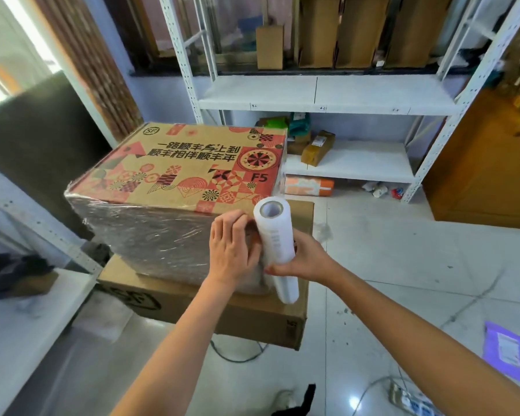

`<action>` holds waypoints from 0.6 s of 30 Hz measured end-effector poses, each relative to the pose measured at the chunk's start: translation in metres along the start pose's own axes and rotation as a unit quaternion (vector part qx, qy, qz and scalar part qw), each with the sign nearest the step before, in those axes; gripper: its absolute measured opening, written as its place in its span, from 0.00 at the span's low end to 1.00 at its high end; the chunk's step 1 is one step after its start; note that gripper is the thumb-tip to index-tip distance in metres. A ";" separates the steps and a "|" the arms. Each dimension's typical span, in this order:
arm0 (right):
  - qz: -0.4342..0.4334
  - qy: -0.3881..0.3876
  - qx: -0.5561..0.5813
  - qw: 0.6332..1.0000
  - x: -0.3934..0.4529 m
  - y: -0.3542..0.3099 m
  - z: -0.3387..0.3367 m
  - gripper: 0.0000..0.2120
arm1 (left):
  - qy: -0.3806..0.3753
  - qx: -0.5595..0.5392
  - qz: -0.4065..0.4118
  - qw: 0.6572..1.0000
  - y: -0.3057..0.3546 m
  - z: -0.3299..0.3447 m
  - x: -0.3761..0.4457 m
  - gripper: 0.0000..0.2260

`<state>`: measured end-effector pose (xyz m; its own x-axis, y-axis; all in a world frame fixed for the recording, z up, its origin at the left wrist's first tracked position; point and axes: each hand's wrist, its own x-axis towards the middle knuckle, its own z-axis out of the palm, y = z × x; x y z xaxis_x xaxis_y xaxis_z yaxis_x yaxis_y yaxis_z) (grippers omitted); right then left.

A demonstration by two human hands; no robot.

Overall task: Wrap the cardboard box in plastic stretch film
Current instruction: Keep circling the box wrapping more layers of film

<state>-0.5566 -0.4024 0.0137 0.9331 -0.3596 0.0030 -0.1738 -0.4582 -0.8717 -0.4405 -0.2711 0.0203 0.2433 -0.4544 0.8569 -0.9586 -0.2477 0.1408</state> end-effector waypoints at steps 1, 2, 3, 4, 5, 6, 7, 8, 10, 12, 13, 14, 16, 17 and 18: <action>0.003 0.011 0.010 1.000 0.000 0.001 0.000 0.34 | -0.003 0.004 0.007 1.000 -0.002 0.001 0.001 0.15; 0.009 0.026 0.032 0.999 0.000 0.003 0.000 0.33 | -0.002 0.010 0.010 1.000 -0.003 0.001 0.002 0.15; 0.018 0.042 0.061 0.997 0.001 0.004 -0.001 0.32 | 0.003 0.018 0.008 1.000 -0.004 0.002 0.003 0.14; 0.027 0.057 0.089 0.994 0.002 0.006 -0.003 0.33 | 0.008 0.027 0.004 1.000 -0.004 0.003 0.004 0.13; 0.035 0.070 0.113 0.990 0.003 0.008 -0.006 0.34 | 0.009 0.036 0.002 0.999 -0.003 0.005 0.005 0.13; 0.040 0.079 0.134 0.987 0.005 0.009 -0.008 0.35 | 0.005 0.045 0.004 0.999 -0.003 0.006 0.005 0.13; 0.039 0.081 0.149 0.985 0.007 0.009 -0.010 0.36 | 0.000 0.056 0.010 0.998 -0.002 0.007 0.005 0.13; 0.037 0.078 0.157 0.984 0.009 0.008 -0.012 0.37 | -0.003 0.066 0.015 0.998 -0.002 0.008 0.005 0.13; 0.031 0.065 0.160 0.984 0.014 0.005 -0.014 0.39 | 0.002 0.076 0.013 0.997 -0.002 0.010 0.007 0.12; 0.025 0.052 0.154 0.986 0.019 0.004 -0.016 0.40 | 0.010 0.080 0.008 0.997 -0.002 0.013 0.008 0.12; 0.025 0.047 0.148 0.987 0.021 0.004 -0.018 0.41 | 0.013 0.084 0.006 0.996 -0.003 0.014 0.008 0.12; 0.029 0.044 0.141 0.989 0.022 0.004 -0.019 0.42 | 0.015 0.088 0.003 0.996 -0.003 0.015 0.007 0.12; 0.044 0.033 0.122 0.991 0.024 0.005 -0.021 0.45 | 0.020 0.091 -0.003 0.996 -0.002 0.016 0.003 0.12; 0.051 0.025 0.113 0.992 0.024 0.006 -0.022 0.46 | 0.023 0.089 -0.006 0.996 -0.001 0.017 0.001 0.12; 0.057 0.016 0.104 0.993 0.025 0.007 -0.024 0.47 | 0.025 0.087 -0.009 0.996 0.000 0.018 0.000 0.12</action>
<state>-0.5422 -0.4337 0.0195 0.8998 -0.4273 -0.0884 -0.2055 -0.2363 -0.9497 -0.4384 -0.2860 0.0112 0.2485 -0.4063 0.8793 -0.9128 -0.4020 0.0722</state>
